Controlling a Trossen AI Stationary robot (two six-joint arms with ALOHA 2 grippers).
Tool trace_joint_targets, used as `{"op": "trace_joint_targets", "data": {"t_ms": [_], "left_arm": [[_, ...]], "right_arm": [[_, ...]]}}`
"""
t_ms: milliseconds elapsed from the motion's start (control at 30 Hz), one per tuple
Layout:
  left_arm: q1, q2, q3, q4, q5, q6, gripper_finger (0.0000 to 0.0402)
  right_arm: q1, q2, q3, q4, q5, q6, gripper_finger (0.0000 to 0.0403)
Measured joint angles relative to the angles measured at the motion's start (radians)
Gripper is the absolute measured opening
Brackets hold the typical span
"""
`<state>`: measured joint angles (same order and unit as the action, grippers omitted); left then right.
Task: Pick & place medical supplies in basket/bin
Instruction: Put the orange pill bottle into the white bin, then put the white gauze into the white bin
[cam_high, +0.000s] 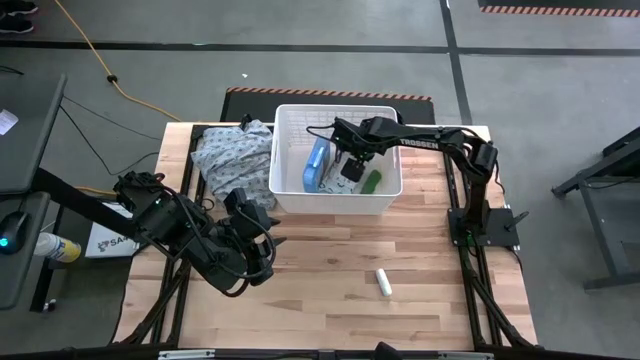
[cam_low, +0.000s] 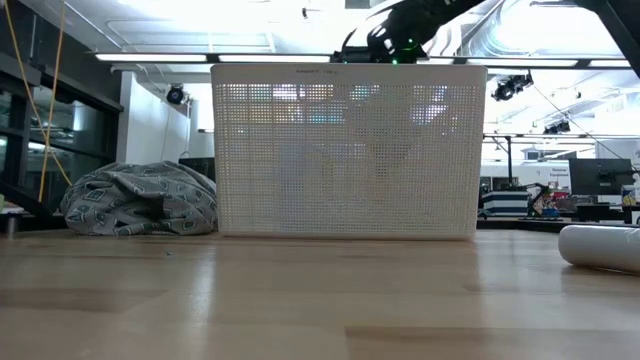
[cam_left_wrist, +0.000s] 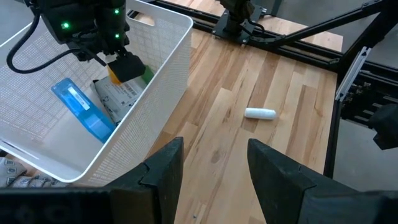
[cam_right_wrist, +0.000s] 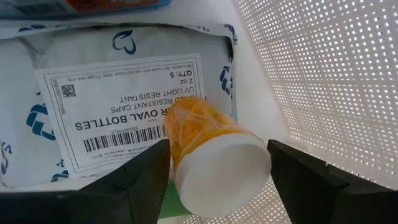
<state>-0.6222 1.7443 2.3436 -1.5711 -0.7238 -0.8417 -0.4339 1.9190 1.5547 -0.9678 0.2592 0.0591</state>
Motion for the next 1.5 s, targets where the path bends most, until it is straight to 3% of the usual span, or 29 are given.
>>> {"op": "trace_joint_targets", "data": {"t_ms": [300, 767, 1500], "left_arm": [[0.0, 0.0, 0.0, 0.0, -0.001, 0.0, 0.0211], [0.0, 0.0, 0.0, 0.0, -0.005, 0.0, 0.0211], [0.0, 0.0, 0.0, 0.0, -0.013, 0.0, 0.0211]], "right_arm": [[0.002, 0.0, 0.0, -0.004, -0.003, -0.041, 0.0264], [0.003, 0.0, 0.001, -0.021, 0.07, -0.036, 0.0349], [0.003, -0.041, 0.002, -0.055, 0.053, -0.086, 0.0353]]}}
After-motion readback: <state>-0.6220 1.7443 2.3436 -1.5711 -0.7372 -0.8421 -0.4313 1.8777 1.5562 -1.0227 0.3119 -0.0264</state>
